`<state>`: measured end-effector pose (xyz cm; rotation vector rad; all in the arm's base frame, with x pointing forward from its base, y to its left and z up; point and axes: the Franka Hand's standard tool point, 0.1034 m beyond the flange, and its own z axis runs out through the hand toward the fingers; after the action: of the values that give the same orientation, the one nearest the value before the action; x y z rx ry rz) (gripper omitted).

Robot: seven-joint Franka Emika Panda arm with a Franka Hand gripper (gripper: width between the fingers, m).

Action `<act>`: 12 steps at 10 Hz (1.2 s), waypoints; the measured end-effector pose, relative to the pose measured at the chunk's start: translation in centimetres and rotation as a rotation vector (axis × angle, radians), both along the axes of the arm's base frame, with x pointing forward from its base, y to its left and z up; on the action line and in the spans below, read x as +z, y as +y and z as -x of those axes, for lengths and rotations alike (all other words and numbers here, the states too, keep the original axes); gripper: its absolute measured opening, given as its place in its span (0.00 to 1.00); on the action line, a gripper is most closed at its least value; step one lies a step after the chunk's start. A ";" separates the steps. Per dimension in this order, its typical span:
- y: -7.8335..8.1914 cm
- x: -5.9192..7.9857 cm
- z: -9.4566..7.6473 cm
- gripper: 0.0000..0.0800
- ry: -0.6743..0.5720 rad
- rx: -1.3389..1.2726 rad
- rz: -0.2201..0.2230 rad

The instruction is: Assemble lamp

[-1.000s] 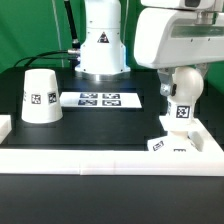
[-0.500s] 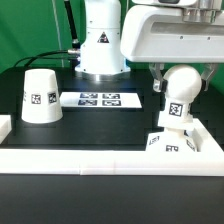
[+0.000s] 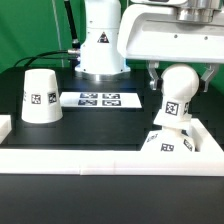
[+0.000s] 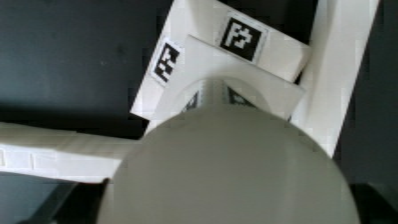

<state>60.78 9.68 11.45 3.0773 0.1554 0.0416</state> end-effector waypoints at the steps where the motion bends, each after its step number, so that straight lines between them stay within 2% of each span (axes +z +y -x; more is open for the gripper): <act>1: 0.2 0.1 0.2 0.83 0.001 0.003 0.000; 4: 0.4 0.7 1.6 0.87 0.007 0.001 -0.002; 7: -1.0 0.9 3.0 0.87 0.022 -0.017 0.004; 8: -1.4 1.2 2.9 0.87 0.017 -0.023 0.004; 12: -1.3 0.9 3.0 0.87 0.020 -0.024 0.003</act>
Offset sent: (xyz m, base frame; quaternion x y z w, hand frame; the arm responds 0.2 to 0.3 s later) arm -0.0268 -0.0066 0.0090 -0.0184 -0.0141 0.0243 0.9994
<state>57.82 8.39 12.36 3.0769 0.1197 0.0092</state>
